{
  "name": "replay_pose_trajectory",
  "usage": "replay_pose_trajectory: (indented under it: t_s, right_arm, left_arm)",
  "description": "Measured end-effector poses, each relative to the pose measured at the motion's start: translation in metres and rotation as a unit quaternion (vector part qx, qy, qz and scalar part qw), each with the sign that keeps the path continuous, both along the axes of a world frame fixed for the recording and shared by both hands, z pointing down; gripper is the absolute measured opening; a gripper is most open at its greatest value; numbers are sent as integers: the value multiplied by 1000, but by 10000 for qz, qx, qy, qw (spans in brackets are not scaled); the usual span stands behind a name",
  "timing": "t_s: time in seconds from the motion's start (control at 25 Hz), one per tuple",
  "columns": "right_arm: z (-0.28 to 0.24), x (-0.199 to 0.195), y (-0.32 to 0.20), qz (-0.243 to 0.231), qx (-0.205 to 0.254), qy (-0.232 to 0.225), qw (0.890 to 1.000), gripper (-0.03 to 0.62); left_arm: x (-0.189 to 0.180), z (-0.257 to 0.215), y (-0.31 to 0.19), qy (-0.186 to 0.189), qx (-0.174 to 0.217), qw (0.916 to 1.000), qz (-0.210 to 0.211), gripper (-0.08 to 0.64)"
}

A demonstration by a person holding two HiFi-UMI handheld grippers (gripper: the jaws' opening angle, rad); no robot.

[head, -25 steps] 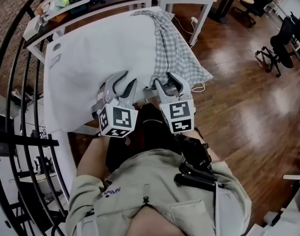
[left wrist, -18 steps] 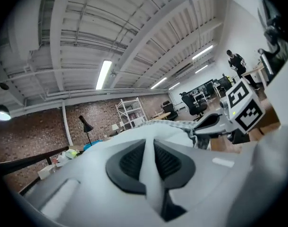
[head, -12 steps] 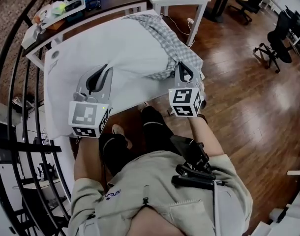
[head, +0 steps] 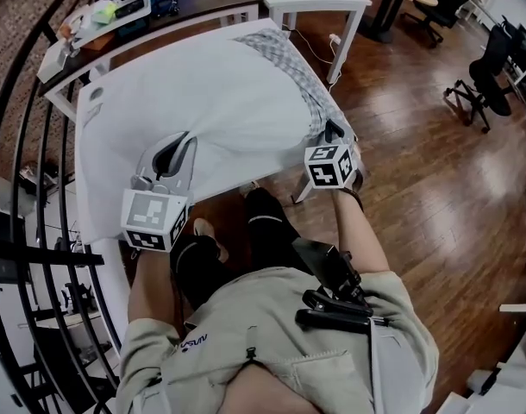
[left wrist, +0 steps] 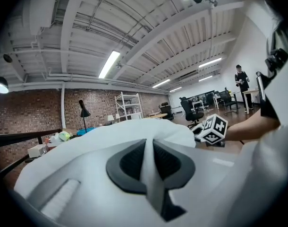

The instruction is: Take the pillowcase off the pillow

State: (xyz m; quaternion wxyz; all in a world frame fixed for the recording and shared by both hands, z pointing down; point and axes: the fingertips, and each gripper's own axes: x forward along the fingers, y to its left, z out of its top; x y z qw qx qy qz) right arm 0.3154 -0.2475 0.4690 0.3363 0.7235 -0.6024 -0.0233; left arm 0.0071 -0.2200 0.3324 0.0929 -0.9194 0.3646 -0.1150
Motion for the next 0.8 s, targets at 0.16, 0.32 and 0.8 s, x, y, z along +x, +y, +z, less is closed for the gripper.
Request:
replay_pose_trajectory:
  t_s: [0.16, 0.32, 0.8]
  right_arm:
    - [-1, -7, 0, -247, -30, -330, 9991, 24]
    - [-32, 1, 30, -515, 398, -1203, 9906, 147]
    - [-166, -49, 10, -1903, 1871, -1429, 9531, 147]
  left_arm:
    - [11, 11, 12, -255, 105, 9993, 254, 72]
    - [33, -48, 57, 342, 667, 9954, 598, 195]
    - [56, -45, -136, -1111, -213, 9934, -191, 298]
